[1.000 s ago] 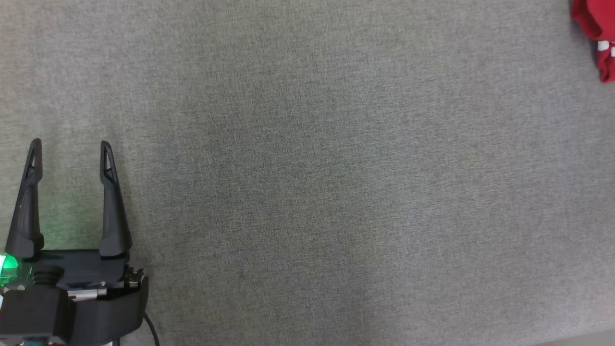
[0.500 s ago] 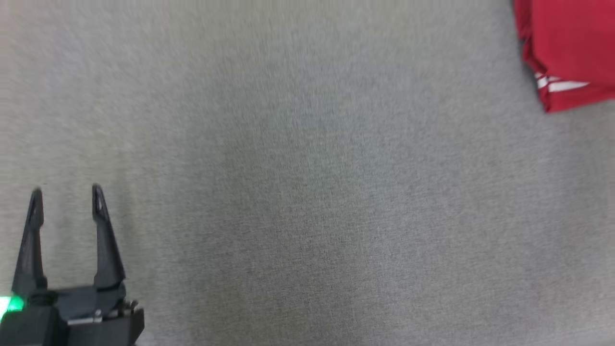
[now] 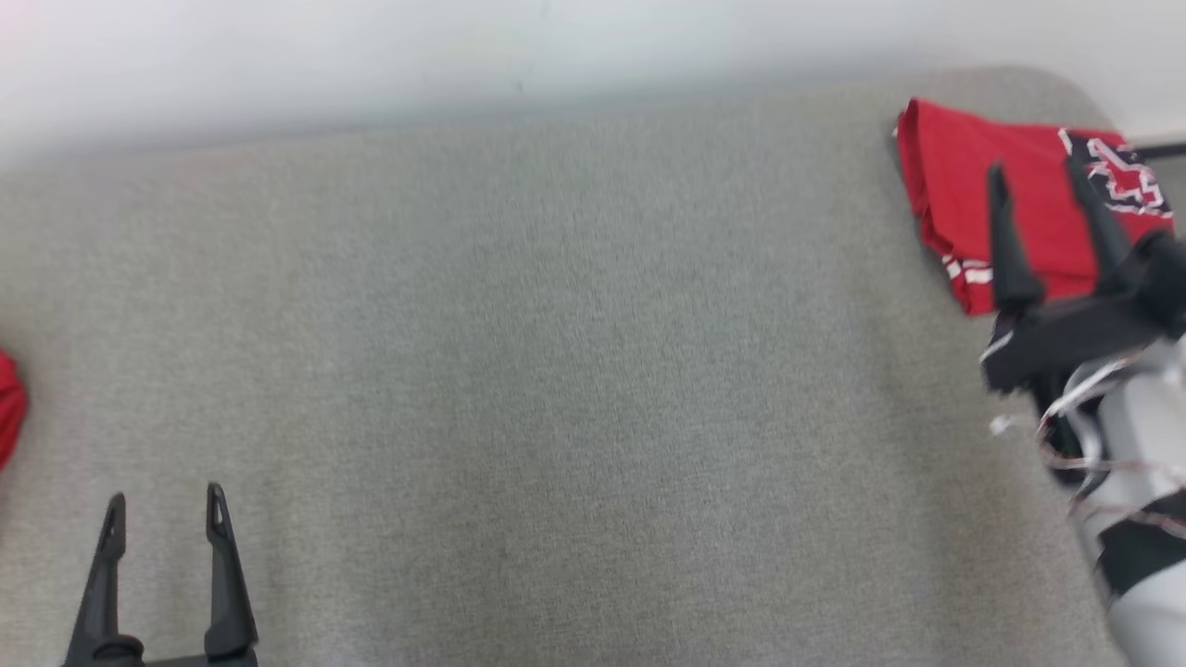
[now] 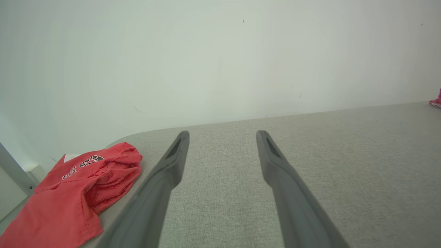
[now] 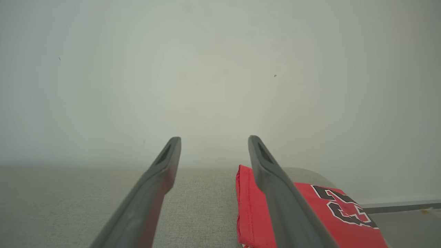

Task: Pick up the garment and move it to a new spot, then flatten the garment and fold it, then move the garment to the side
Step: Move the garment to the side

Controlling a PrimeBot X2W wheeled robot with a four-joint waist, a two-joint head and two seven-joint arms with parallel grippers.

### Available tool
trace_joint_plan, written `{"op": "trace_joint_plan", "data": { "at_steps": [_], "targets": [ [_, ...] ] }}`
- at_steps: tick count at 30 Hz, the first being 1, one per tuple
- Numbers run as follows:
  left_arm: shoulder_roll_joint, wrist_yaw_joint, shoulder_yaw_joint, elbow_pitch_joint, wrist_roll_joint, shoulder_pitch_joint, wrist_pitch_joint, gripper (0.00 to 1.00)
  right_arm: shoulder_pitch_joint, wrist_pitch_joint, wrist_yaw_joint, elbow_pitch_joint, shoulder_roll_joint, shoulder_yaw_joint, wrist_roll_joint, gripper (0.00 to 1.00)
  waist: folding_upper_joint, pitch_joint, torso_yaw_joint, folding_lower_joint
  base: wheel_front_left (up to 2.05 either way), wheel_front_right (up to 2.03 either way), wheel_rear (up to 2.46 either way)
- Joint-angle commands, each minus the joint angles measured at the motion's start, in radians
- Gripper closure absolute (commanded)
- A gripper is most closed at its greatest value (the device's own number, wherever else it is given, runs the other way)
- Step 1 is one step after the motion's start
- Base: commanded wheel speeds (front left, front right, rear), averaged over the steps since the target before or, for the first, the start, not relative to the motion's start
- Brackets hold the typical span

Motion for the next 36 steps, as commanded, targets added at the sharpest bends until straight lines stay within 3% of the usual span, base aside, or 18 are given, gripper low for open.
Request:
{"op": "trace_joint_plan", "data": {
  "at_steps": [1, 21, 28, 36],
  "targets": [
    [-0.006, -0.005, 0.003, 0.011, 0.003, 0.020, -0.003, 0.00, 0.047, 0.000, -0.003, -0.031, 0.025, -0.018, -0.012, 0.00, 0.0002, -0.085, 0.010, 0.0003, 0.00, 0.00, 0.00],
    [-0.035, -0.039, 0.025, 0.097, 0.011, 0.087, -0.003, 0.00, 0.623, 0.000, -0.003, -0.393, 0.249, -0.202, -0.141, 0.00, 0.0002, -0.218, 0.055, 0.0003, 0.00, 0.00, 0.00],
    [-0.037, -0.049, 0.020, 0.119, 0.021, 0.094, -0.003, 0.00, 0.719, 0.000, -0.003, -0.440, 0.318, -0.221, -0.176, 0.00, 0.0002, -0.237, 0.065, 0.0003, 0.00, 0.00, 0.00],
    [-0.033, -0.053, 0.007, 0.158, 0.035, 0.101, -0.003, 0.00, 0.772, 0.000, -0.003, -0.436, 0.345, -0.186, -0.192, 0.00, 0.0002, -0.259, 0.087, 0.0003, 0.00, 0.00, 0.00]
  ]
}}
